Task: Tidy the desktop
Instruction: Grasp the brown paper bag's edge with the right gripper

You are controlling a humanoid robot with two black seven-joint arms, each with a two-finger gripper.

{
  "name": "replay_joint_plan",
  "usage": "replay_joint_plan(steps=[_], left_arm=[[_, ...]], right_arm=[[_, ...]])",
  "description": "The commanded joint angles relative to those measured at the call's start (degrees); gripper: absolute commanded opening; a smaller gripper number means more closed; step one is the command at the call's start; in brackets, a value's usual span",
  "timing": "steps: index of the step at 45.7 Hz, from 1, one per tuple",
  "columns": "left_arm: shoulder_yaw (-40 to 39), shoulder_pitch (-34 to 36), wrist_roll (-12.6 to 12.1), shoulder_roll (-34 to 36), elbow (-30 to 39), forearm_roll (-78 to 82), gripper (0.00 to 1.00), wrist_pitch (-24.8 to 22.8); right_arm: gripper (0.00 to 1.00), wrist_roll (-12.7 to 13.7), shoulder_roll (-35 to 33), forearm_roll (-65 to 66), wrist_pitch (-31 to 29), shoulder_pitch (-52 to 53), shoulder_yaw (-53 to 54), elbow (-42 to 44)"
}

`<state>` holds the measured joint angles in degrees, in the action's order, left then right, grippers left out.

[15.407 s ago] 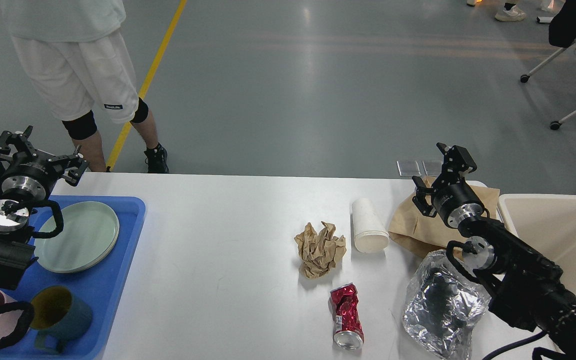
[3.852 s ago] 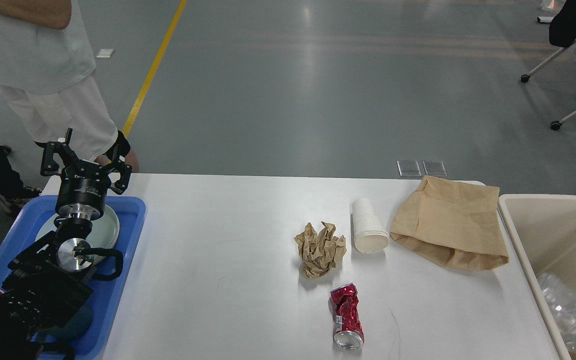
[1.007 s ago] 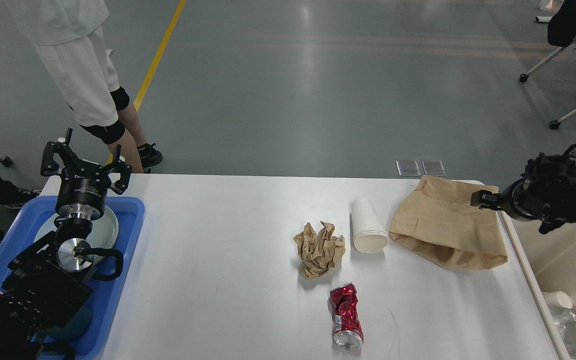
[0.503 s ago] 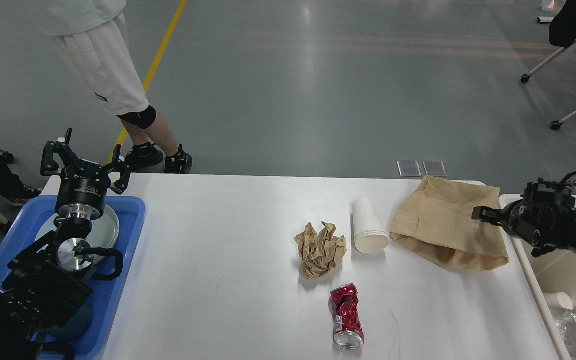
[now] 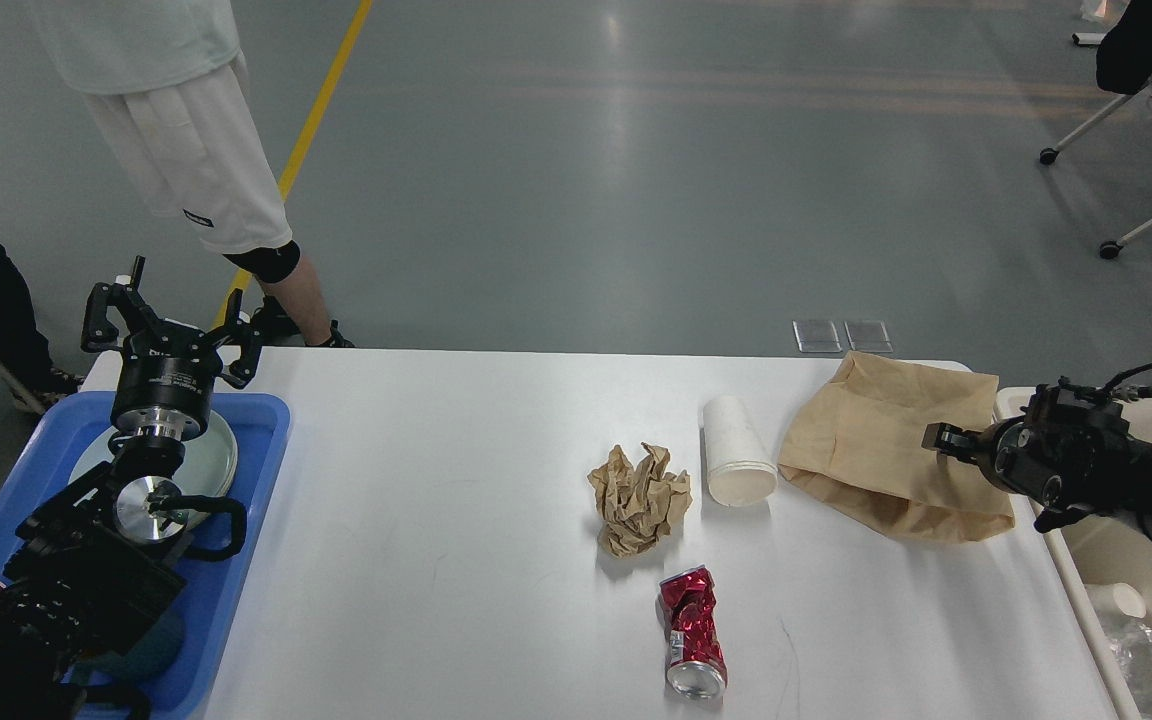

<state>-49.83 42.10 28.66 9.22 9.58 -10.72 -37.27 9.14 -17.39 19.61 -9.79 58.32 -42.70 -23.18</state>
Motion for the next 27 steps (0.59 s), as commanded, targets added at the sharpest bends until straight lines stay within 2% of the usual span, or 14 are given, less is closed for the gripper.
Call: replay_joint_plan(steps=[1, 3, 4, 16, 22, 27], left_arm=[[0.0, 0.0, 0.0, 0.0, -0.1, 0.0, 0.96, 0.0], [0.0, 0.0, 0.0, 0.0, 0.0, 0.0, 0.96, 0.0], [0.0, 0.0, 0.0, 0.0, 0.0, 0.0, 0.96, 0.0], [0.0, 0.0, 0.1, 0.0, 0.0, 0.0, 0.96, 0.0], [0.0, 0.0, 0.0, 0.0, 0.0, 0.0, 0.96, -0.1], [0.0, 0.0, 0.0, 0.0, 0.0, 0.0, 0.96, 0.0]], right_arm=[[0.31, 0.0, 0.1, -0.1, -0.8, 0.3, 0.3, -1.3], [0.08, 0.0, 0.0, -0.3, -1.0, 0.7, 0.3, -3.0], [0.0, 0.0, -0.3, -0.4, -1.1, 0.8, 0.4, -4.1], [0.0, 0.1, -1.4, -0.4, -0.9, 2.0, 3.1, -6.1], [0.0, 0.3, -4.5, -0.4, -1.4, 5.7, 4.8, -7.1], [0.0, 0.3, -7.9, -0.4, -2.8, 9.7, 5.7, -11.4]])
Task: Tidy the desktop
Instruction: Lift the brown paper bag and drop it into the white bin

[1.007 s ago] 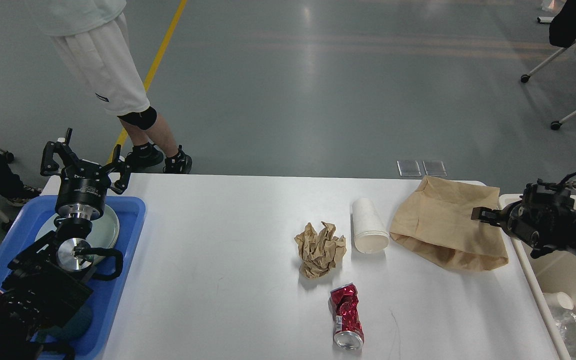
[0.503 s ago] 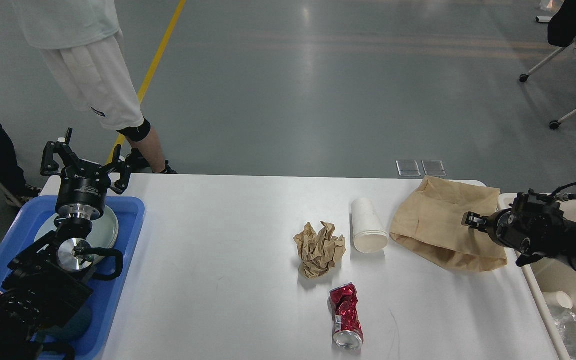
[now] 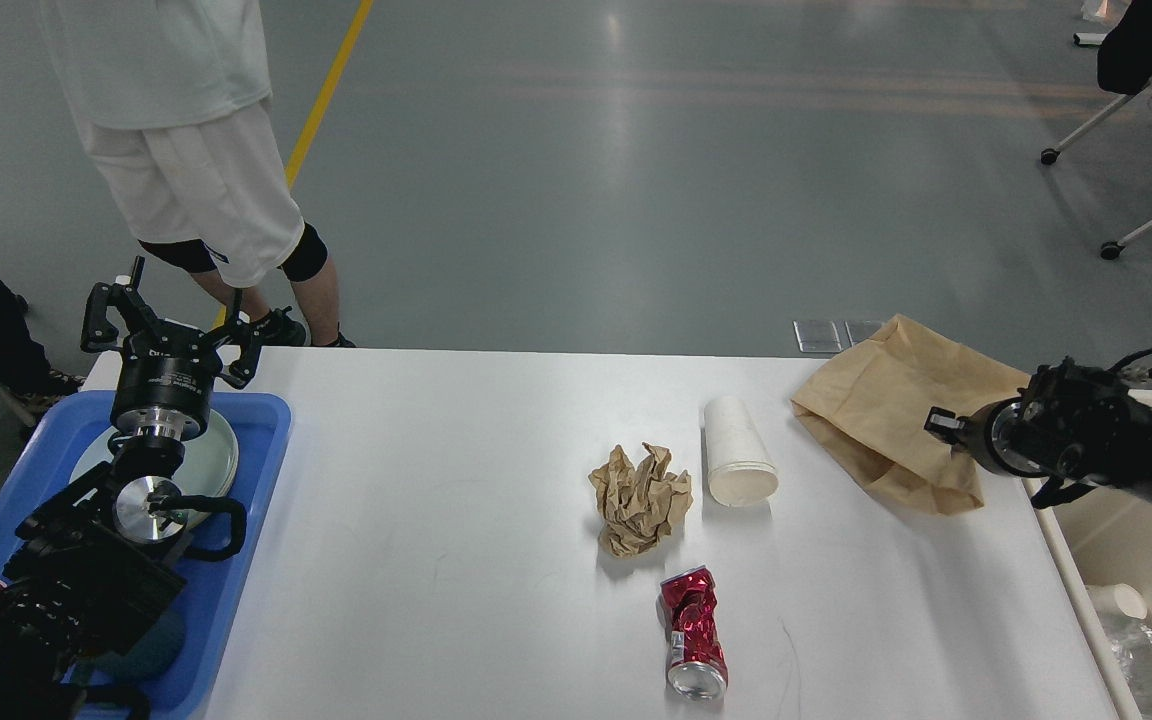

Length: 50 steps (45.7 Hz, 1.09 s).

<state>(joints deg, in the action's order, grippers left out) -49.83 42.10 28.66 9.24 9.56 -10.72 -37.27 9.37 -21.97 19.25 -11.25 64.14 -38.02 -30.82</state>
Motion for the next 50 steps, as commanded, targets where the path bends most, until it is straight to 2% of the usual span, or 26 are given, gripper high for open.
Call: replay_joint_plan(steps=[1, 3, 8, 17, 21, 28, 35, 40, 43, 50], left_arm=[[0.0, 0.0, 0.0, 0.0, 0.0, 0.0, 0.96, 0.0], [0.0, 0.0, 0.0, 0.0, -0.1, 0.0, 0.96, -0.1], [0.0, 0.0, 0.0, 0.0, 0.0, 0.0, 0.96, 0.0], [0.0, 0.0, 0.1, 0.0, 0.0, 0.0, 0.96, 0.0], [0.0, 0.0, 0.0, 0.0, 0.0, 0.0, 0.96, -0.1], [0.0, 0.0, 0.0, 0.0, 0.0, 0.0, 0.96, -0.1], [0.0, 0.0, 0.0, 0.0, 0.0, 0.0, 0.96, -0.1], [0.0, 0.0, 0.0, 0.0, 0.0, 0.0, 0.96, -0.3], [0.0, 0.0, 0.0, 0.0, 0.0, 0.0, 0.96, -0.3], [0.0, 0.0, 0.0, 0.0, 0.0, 0.0, 0.96, -0.3]], right_arm=[[0.0, 0.0, -4.2, -0.1, -1.8, 5.0, 1.3, -4.5], [0.0, 0.0, -6.1, -0.1, -2.9, 7.2, 1.9, -6.5], [0.0, 0.0, -13.9, -0.1, -10.0, 14.8, 5.7, -13.2], [0.0, 0.0, -21.4, -0.2, -23.4, 26.0, 8.4, -15.2], [0.0, 0.0, -23.7, -0.6, -26.3, 30.3, 8.6, -15.3], [0.0, 0.0, -28.1, -0.9, -27.9, 35.1, 9.1, -15.1], [0.0, 0.1, -29.4, -0.8, -24.8, 32.6, 8.0, -11.5], [0.0, 0.1, -29.5, -0.9, -18.8, 22.4, 9.0, -9.4], [0.0, 0.1, -29.5, -0.9, -13.4, 16.3, 9.1, -8.9], [0.0, -0.1, -28.0, -0.9, 3.9, 2.7, 9.2, -7.3]])
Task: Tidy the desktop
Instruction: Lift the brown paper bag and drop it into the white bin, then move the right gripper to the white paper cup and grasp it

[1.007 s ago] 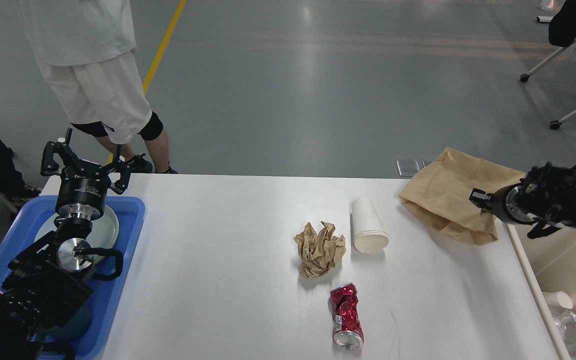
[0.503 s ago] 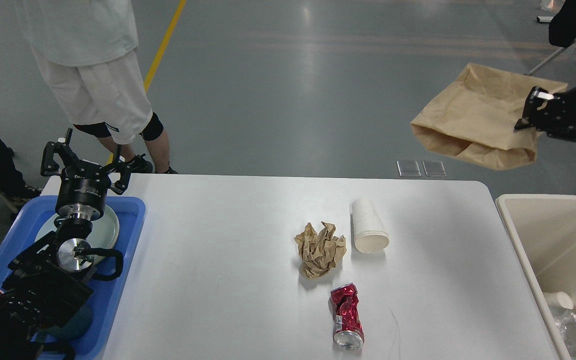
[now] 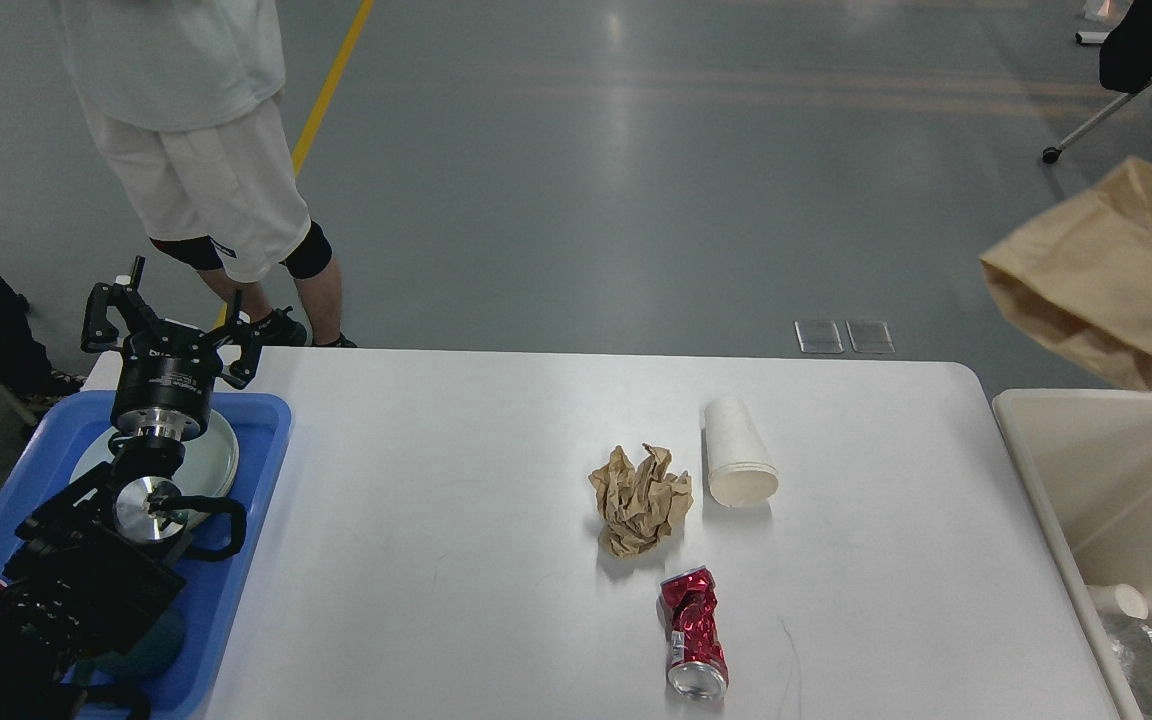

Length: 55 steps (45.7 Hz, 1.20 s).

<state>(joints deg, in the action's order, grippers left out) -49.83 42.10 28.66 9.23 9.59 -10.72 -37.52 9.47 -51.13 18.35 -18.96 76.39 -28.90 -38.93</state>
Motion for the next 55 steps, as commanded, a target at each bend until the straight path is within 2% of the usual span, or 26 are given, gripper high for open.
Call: replay_joint_plan(steps=[1, 4, 8, 9, 10, 11, 12, 13, 30, 40, 48, 55], left_arm=[[0.0, 0.0, 0.0, 0.0, 0.0, 0.0, 0.96, 0.0], [0.0, 0.0, 0.0, 0.2, 0.0, 0.0, 0.96, 0.0], [0.0, 0.0, 0.0, 0.0, 0.0, 0.0, 0.96, 0.0], [0.0, 0.0, 0.0, 0.0, 0.0, 0.0, 0.96, 0.0], [0.0, 0.0, 0.0, 0.0, 0.0, 0.0, 0.96, 0.0], [0.0, 0.0, 0.0, 0.0, 0.0, 0.0, 0.96, 0.0], [0.0, 0.0, 0.0, 0.0, 0.0, 0.0, 0.96, 0.0], [0.0, 0.0, 0.0, 0.0, 0.0, 0.0, 0.96, 0.0], [0.0, 0.0, 0.0, 0.0, 0.0, 0.0, 0.96, 0.0], [0.0, 0.0, 0.0, 0.0, 0.0, 0.0, 0.96, 0.0], [0.0, 0.0, 0.0, 0.0, 0.0, 0.0, 0.96, 0.0], [0.0, 0.0, 0.0, 0.0, 0.0, 0.0, 0.96, 0.0]], right_arm=[[0.0, -0.1, 1.7, 0.0, 13.5, -11.4, 0.1, 1.0], [0.0, -0.2, 3.4, 0.0, 18.1, -16.2, 0.1, 2.0], [0.0, -0.2, 6.6, 0.0, 19.2, -21.6, 0.1, 7.1], [0.12, -0.2, 7.6, 0.0, 19.2, -23.0, 0.1, 8.8], [0.33, -0.2, 8.8, 0.0, 19.2, -24.4, 0.1, 10.5], [0.63, -0.2, 9.8, 0.0, 19.2, -25.7, 0.0, 12.3], [0.98, -0.2, 10.9, 0.0, 19.2, -26.9, 0.1, 14.1], [1.0, -0.3, 11.7, -0.1, 19.1, -27.6, 0.1, 15.6], [1.0, -0.3, 17.7, -0.2, 17.6, -29.0, -0.6, 16.3], [1.0, -0.3, 20.8, 0.6, 16.4, -16.5, -4.8, 10.8], [1.0, -0.3, 25.5, 0.6, 9.4, -1.8, -19.6, 0.5], [1.0, -0.3, 26.3, 0.5, -2.9, 11.0, -22.0, -9.8]])
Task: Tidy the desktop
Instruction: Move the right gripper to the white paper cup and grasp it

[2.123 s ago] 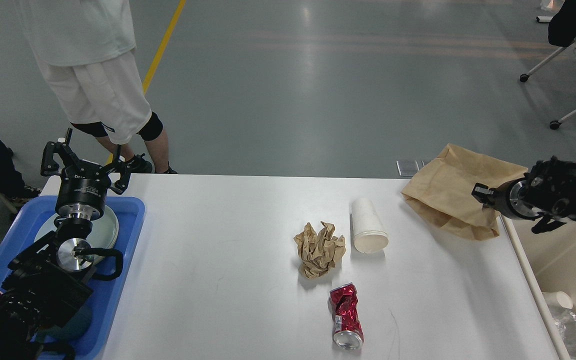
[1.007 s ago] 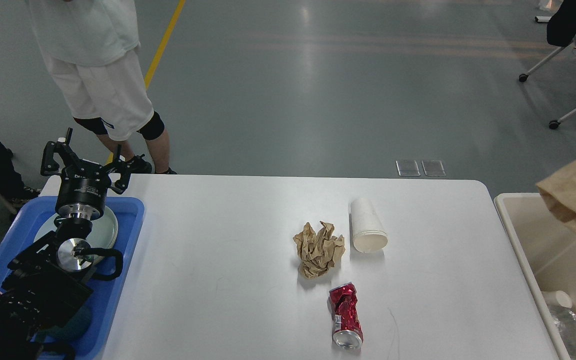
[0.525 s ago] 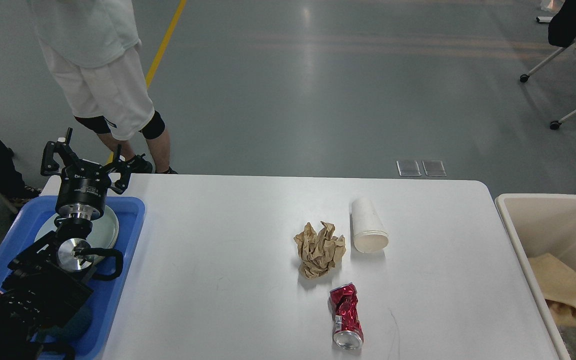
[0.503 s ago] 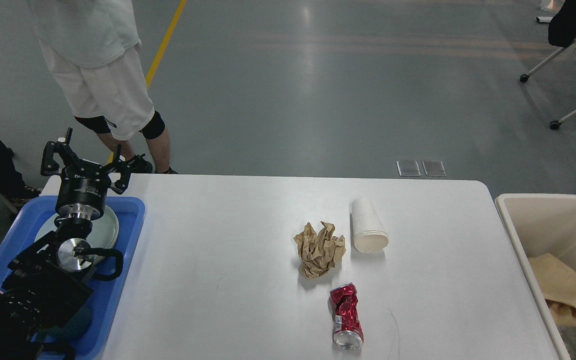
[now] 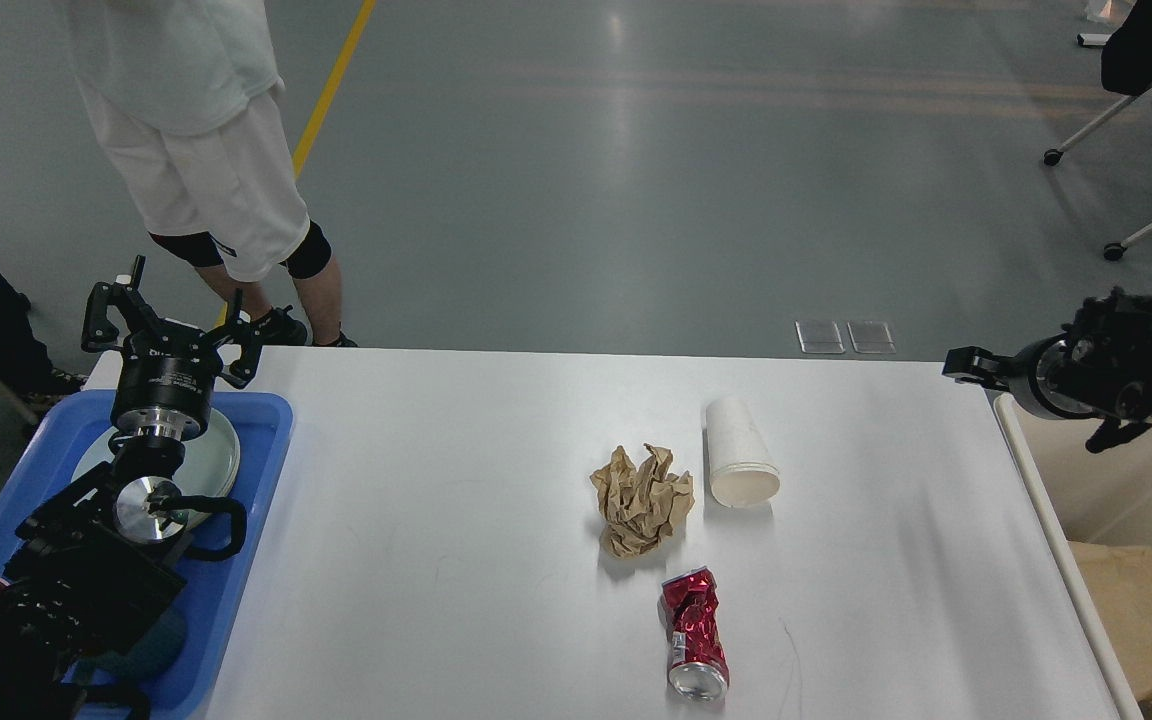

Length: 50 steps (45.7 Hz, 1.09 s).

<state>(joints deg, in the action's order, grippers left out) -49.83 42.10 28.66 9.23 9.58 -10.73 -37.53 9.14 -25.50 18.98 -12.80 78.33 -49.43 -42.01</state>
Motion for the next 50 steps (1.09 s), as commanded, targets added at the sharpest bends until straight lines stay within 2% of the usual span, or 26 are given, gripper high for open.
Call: replay_joint_plan(steps=[1, 9, 13, 18, 28, 45, 50], left_arm=[[0.0, 0.0, 0.0, 0.0, 0.0, 0.0, 0.96, 0.0], [0.0, 0.0, 0.0, 0.0, -0.1, 0.0, 0.96, 0.0], [0.0, 0.0, 0.0, 0.0, 0.0, 0.0, 0.96, 0.0], [0.0, 0.0, 0.0, 0.0, 0.0, 0.0, 0.96, 0.0], [0.0, 0.0, 0.0, 0.0, 0.0, 0.0, 0.96, 0.0], [0.0, 0.0, 0.0, 0.0, 0.0, 0.0, 0.96, 0.0], [0.0, 0.0, 0.0, 0.0, 0.0, 0.0, 0.96, 0.0]], right_arm=[[1.0, 0.0, 0.9, -0.1, -11.3, 10.6, -1.5, -7.5], [1.0, 0.0, 7.8, -0.9, -27.3, 19.2, -1.3, -8.5], [1.0, 0.0, 10.6, -0.9, -29.0, 19.2, -1.1, -8.0], [1.0, 0.1, 11.9, -1.0, -25.8, 14.8, -0.2, -6.9], [1.0, 0.1, 16.4, -1.0, -14.7, 3.4, 2.9, -1.7], [1.0, 0.1, 19.0, -0.9, -2.5, -2.4, 4.2, 0.1], [1.0, 0.1, 19.9, -0.9, -1.7, -3.6, 4.8, 2.1]])
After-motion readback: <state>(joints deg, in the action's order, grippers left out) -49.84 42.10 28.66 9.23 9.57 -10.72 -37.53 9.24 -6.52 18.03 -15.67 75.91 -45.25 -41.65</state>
